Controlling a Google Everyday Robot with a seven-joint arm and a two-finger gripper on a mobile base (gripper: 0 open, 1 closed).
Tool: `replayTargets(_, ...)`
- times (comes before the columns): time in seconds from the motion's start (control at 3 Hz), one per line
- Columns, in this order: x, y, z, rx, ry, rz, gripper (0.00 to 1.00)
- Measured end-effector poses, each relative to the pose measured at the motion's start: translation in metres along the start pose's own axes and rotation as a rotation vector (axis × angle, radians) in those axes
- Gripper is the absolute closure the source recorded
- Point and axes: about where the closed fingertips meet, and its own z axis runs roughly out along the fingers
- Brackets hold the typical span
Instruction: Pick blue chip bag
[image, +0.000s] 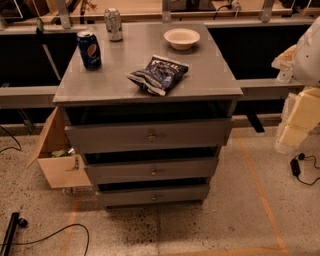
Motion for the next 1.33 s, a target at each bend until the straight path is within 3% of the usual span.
replayTargets(1.0,-0.003,-0.003,0.0,0.008,-0.018,0.007,0.0)
replayTargets(1.33,-0.033,-0.026,0.026,-0.014,-0.143,0.041,0.0)
